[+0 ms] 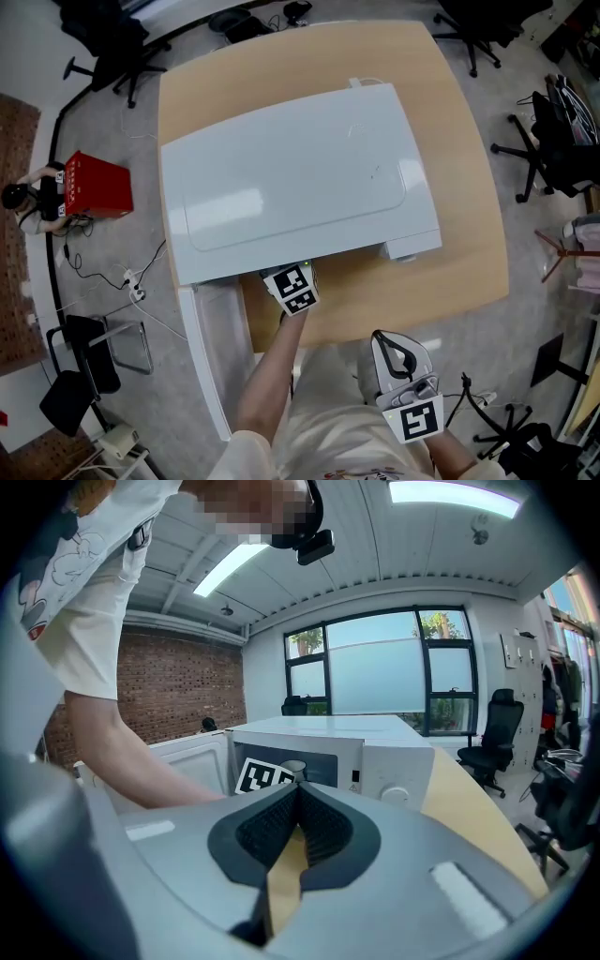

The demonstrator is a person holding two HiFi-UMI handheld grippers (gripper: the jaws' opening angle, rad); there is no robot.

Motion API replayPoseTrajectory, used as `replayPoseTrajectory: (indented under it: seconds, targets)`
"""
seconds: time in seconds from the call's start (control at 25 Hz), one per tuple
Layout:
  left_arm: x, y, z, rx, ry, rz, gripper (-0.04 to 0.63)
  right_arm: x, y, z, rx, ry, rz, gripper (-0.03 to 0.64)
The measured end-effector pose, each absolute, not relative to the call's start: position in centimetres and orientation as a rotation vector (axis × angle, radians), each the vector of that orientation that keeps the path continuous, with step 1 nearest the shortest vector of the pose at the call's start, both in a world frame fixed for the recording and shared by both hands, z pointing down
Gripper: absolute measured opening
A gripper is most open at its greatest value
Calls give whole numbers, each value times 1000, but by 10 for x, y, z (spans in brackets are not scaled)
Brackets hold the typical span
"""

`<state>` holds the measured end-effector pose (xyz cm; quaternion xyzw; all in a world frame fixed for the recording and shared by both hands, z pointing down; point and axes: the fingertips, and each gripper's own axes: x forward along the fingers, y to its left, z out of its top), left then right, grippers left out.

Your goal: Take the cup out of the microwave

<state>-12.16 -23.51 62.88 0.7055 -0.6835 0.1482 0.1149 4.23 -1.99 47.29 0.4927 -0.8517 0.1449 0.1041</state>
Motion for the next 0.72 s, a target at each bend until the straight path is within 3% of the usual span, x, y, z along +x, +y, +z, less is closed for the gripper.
replayPoseTrajectory:
  seconds: [0.72]
  targets:
    - [-86, -79, 559, 2299, -1791, 487, 381, 43, -19, 456, 1452, -2569, 364, 5]
